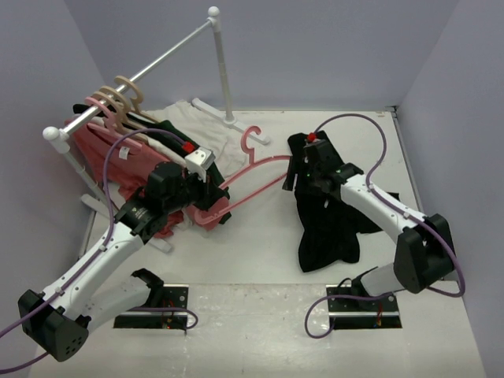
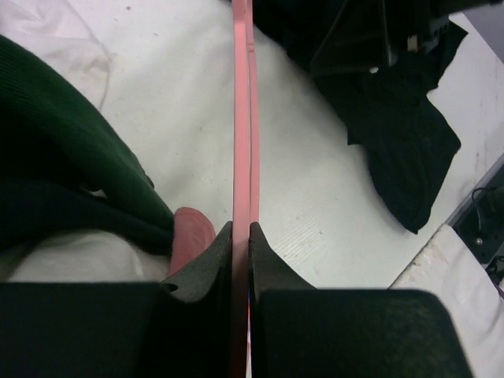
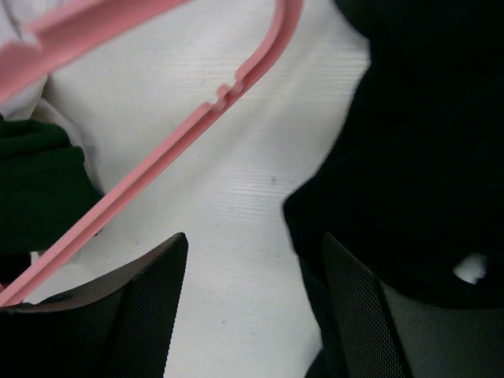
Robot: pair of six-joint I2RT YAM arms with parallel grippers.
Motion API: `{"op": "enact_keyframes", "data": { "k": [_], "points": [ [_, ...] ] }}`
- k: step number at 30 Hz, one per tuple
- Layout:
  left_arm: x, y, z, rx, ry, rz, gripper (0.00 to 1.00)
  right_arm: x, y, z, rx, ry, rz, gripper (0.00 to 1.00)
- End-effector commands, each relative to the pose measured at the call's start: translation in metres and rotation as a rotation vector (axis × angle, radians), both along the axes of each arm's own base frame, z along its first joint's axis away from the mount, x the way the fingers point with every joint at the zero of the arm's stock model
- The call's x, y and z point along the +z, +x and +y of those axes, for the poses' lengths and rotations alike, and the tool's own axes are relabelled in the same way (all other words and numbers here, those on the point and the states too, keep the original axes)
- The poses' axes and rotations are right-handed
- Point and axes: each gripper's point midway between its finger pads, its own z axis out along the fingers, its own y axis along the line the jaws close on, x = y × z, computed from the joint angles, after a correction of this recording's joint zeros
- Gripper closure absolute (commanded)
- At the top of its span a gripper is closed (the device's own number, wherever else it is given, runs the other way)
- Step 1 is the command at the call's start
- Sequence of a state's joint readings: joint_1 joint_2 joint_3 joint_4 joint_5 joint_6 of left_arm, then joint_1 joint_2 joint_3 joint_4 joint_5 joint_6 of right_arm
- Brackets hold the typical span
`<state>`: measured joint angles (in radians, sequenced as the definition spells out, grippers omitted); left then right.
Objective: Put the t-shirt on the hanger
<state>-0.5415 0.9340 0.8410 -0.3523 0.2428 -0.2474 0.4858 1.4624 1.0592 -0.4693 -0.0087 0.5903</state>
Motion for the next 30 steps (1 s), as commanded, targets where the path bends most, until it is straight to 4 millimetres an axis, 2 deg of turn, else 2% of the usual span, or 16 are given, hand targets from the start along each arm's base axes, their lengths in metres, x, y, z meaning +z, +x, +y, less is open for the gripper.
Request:
{"op": "enact_keyframes", "data": {
  "k": [1, 4, 6, 7, 9, 11, 15, 17, 20, 24, 27, 30],
  "points": [
    [0.015, -0.002, -0.011, -0.061, -0.06, -0.043, 1.0, 0.011, -0.006, -0.047, -0.053, -0.059, -0.003, 0.28],
    [0.016, -0.002, -0.011, -0.063, -0.064, -0.046, 1.0, 0.021, -0.015, -0.059, -0.066, -0.053, -0.039, 0.29],
    [0.015, -0.001, -0.012, -0.064, -0.064, -0.04, 1.0, 0.03, -0.015, -0.07, -0.098, -0.061, -0.08, 0.3],
    [0.014, -0.002, -0.012, -0.065, -0.063, -0.039, 1.0, 0.029, -0.015, -0.076, -0.118, -0.069, -0.082, 0.32],
    [0.014, -0.002, -0.012, -0.065, -0.064, -0.038, 1.0, 0.026, -0.011, -0.102, -0.217, -0.098, -0.073, 0.39],
    [0.016, -0.001, -0.011, -0.059, -0.065, -0.043, 1.0, 0.023, -0.011, -0.119, -0.277, -0.138, -0.079, 0.43],
    [0.016, -0.001, -0.01, -0.05, -0.063, -0.047, 1.0, 0.015, -0.015, -0.134, -0.289, -0.211, -0.078, 0.51],
    [0.015, -0.001, -0.011, -0.055, -0.065, -0.041, 1.0, 0.004, -0.017, -0.142, -0.3, -0.263, -0.039, 0.52],
    [0.014, -0.002, -0.012, -0.063, -0.066, -0.037, 1.0, 0.0, -0.014, -0.136, -0.275, -0.253, -0.022, 0.58],
    [0.016, -0.001, -0.01, -0.054, -0.065, -0.043, 1.0, -0.004, -0.005, -0.131, -0.259, -0.244, -0.02, 0.61],
    [0.016, -0.001, -0.01, -0.051, -0.064, -0.042, 1.0, -0.013, -0.003, -0.132, -0.252, -0.261, 0.005, 0.61],
    [0.019, -0.003, -0.011, -0.06, -0.075, -0.045, 1.0, -0.02, 0.004, -0.134, -0.262, -0.284, 0.01, 0.7]
  ]
}}
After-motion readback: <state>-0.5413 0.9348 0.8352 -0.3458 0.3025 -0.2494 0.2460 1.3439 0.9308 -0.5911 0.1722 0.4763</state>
